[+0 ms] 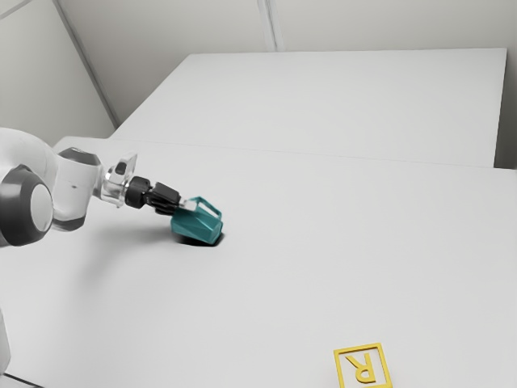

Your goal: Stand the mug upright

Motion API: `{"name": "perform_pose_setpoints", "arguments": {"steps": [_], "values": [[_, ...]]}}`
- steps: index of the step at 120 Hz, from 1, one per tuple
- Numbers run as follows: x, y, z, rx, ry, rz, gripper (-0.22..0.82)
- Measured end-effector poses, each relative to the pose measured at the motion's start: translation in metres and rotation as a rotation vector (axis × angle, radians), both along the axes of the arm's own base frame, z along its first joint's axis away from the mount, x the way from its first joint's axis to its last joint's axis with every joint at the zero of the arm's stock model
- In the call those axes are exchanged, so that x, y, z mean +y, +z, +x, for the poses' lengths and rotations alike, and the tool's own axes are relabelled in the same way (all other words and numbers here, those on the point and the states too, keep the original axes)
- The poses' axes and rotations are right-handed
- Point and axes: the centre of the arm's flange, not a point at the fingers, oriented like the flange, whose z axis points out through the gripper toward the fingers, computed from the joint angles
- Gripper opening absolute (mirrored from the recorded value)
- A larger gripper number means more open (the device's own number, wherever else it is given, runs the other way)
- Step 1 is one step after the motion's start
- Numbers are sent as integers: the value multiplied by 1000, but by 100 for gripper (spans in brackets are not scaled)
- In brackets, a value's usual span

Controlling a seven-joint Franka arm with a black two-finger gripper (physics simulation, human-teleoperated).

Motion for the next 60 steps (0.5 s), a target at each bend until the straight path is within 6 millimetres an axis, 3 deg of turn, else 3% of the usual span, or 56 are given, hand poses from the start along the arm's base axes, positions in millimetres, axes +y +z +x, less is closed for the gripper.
{"name": "perform_pose_setpoints", "arguments": {"steps": [17,35,60], "values": [[-1,1,1,-14,-7,1,-7],[-5,7,3,-37,-15,9,-14],[-15,45,8,-107,-41,34,-17]]}}
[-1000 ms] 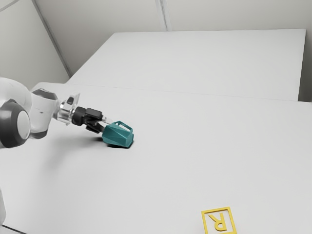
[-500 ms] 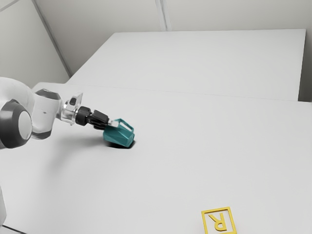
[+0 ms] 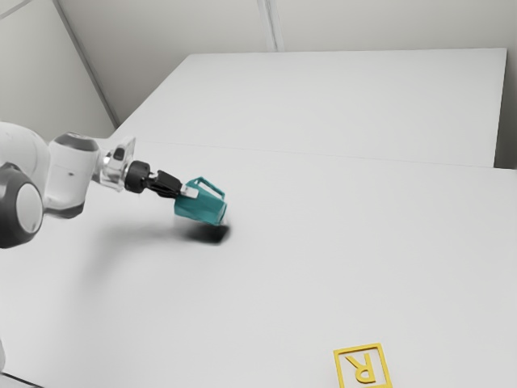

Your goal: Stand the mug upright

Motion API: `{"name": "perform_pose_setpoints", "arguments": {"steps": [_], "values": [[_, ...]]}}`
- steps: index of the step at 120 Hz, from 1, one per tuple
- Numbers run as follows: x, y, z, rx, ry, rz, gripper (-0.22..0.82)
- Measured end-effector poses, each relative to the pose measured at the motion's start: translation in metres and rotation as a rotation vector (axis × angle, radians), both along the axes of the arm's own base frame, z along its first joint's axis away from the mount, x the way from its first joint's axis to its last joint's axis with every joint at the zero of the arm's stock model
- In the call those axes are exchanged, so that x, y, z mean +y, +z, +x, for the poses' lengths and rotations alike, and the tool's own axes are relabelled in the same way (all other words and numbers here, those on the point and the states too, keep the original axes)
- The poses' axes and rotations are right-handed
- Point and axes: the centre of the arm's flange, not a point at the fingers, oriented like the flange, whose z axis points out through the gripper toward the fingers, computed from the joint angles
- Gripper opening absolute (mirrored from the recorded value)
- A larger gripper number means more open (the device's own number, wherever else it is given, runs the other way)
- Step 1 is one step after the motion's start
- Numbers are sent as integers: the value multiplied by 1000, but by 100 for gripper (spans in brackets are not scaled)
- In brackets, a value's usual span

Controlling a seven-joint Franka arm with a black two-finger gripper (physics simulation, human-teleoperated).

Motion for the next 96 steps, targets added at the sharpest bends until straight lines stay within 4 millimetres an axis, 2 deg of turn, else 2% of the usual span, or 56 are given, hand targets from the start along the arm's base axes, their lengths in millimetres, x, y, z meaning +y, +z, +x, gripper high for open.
{"name": "perform_pose_setpoints", "arguments": {"steps": [21,39,50,64,96], "values": [[-10,50,-3,-10,-95,172,-18],[-22,81,-8,17,-166,358,-18],[-27,92,-10,44,-195,474,-18],[-48,110,-11,69,-245,629,-18],[-86,132,-44,122,-209,867,-18]]}}
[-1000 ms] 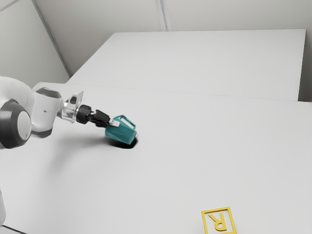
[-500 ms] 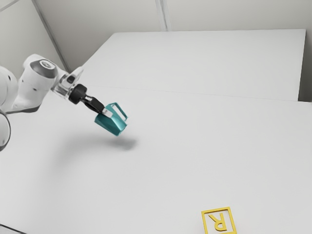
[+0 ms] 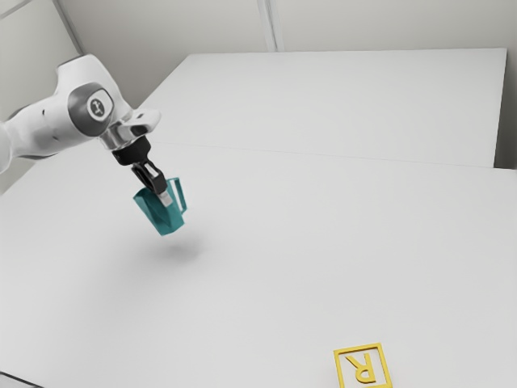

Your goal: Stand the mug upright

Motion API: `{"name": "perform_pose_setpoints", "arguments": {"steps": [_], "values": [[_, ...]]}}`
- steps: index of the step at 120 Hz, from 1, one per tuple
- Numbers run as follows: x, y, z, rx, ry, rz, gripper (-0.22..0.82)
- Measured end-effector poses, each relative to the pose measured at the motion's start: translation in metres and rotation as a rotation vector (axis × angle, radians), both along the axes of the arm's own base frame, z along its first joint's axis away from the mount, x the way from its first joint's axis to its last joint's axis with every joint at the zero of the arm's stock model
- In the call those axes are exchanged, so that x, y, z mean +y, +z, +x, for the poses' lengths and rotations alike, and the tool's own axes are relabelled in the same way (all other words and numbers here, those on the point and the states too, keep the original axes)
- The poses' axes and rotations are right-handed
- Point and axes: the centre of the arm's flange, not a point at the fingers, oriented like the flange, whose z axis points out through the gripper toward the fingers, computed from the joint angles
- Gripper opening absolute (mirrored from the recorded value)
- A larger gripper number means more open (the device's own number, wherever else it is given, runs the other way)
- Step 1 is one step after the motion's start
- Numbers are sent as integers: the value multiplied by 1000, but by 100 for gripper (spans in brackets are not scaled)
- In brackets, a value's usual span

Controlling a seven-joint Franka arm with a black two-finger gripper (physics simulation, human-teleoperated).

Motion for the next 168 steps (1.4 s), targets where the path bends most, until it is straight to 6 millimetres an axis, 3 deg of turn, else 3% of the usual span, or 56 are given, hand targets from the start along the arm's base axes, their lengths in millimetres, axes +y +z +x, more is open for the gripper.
{"name": "perform_pose_setpoints", "arguments": {"steps": [27,58,108,126,168], "values": [[-26,-16,-16,6,69,147,-18],[-36,-44,-24,-45,168,275,-18],[-55,-63,-21,-179,308,286,-18],[-60,-60,-27,-205,338,296,-18],[-70,-82,-30,-166,398,307,-18]]}}
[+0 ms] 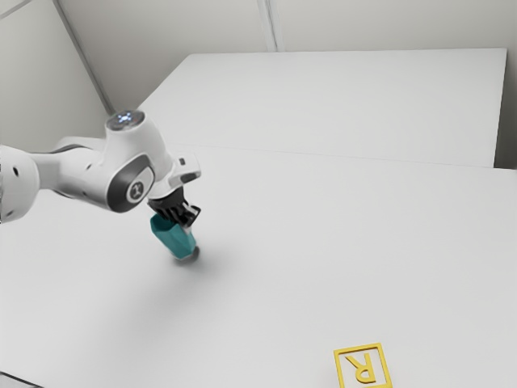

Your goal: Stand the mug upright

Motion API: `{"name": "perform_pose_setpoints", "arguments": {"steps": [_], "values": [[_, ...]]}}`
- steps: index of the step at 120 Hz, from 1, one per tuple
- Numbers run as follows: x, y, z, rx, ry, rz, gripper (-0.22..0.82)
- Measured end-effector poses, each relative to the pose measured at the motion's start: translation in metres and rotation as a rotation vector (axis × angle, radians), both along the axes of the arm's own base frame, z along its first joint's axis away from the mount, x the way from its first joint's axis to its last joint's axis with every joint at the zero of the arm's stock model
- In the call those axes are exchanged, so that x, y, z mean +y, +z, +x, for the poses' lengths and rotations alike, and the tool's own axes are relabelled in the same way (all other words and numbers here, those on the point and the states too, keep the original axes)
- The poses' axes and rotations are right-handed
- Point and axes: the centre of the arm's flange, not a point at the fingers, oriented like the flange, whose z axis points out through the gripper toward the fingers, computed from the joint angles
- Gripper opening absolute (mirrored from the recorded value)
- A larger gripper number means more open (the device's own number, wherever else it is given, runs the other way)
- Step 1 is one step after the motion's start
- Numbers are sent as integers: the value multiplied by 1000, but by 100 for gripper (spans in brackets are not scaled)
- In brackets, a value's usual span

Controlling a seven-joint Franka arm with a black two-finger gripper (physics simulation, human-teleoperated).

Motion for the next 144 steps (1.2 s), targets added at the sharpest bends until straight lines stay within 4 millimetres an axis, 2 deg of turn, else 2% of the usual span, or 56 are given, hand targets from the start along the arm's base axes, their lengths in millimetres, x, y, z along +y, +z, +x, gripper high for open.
{"name": "perform_pose_setpoints", "arguments": {"steps": [51,60,80,92,106,128,144], "values": [[-6,-23,1,40,51,-6,-17],[-7,-24,1,42,55,-11,-7],[-10,-20,1,36,56,-18,26],[-11,-11,1,19,54,-21,38],[-12,4,-1,-6,52,-23,47],[-11,31,-5,-34,56,-23,54],[-16,67,11,-28,58,-21,56]]}}
